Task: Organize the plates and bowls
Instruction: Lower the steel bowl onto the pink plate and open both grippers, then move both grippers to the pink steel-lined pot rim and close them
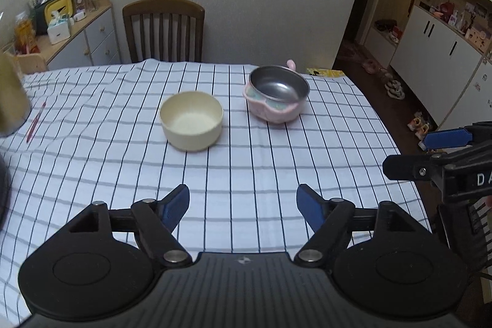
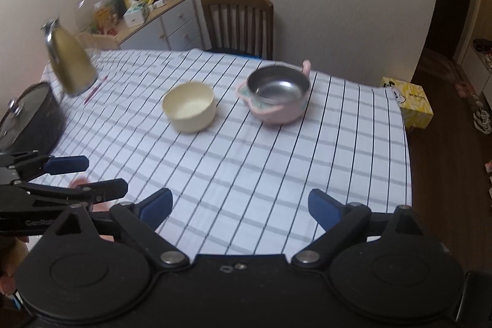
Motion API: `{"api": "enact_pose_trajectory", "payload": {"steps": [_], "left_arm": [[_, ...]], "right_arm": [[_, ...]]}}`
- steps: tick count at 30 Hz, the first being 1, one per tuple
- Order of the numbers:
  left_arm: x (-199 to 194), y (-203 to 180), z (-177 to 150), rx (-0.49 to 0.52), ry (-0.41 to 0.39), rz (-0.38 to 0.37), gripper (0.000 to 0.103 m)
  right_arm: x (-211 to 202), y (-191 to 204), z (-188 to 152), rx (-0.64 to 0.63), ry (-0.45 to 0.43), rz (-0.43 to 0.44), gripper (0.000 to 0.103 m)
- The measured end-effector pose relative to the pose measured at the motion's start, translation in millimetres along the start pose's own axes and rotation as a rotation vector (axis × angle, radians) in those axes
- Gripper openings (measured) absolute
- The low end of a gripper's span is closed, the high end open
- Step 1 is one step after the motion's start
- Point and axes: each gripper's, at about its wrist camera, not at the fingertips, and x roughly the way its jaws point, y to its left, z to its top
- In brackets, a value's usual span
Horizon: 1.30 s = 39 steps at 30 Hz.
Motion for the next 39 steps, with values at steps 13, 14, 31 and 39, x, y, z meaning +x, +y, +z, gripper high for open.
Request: {"api": "enact_pose_trajectory", "payload": {"steps": [13, 14, 31, 39], "left_arm": [[94.6, 18.5, 118.7, 0.155, -0.005, 0.012, 0.076], [103.8, 17.8, 125.2, 0.168, 0.001, 0.014, 0.076], [250.4, 9.3, 181.3, 0.182, 0.126, -0.028, 0.076], [297.2, -2.2, 187.8, 0.194, 0.178, -0.066, 0.073]], "right_arm": [[68.2, -15.9, 94.3, 0.106, -0.002, -0.127, 0.097], [75.2, -17.2, 99.4, 0.108, 0.003, -0.134, 0.097], [210.4, -79.7, 125.4, 0.427, 0.203, -0.191, 0.079], [238.6, -86.5, 128.9, 0.443, 0.226, -0.217, 0.074]]}}
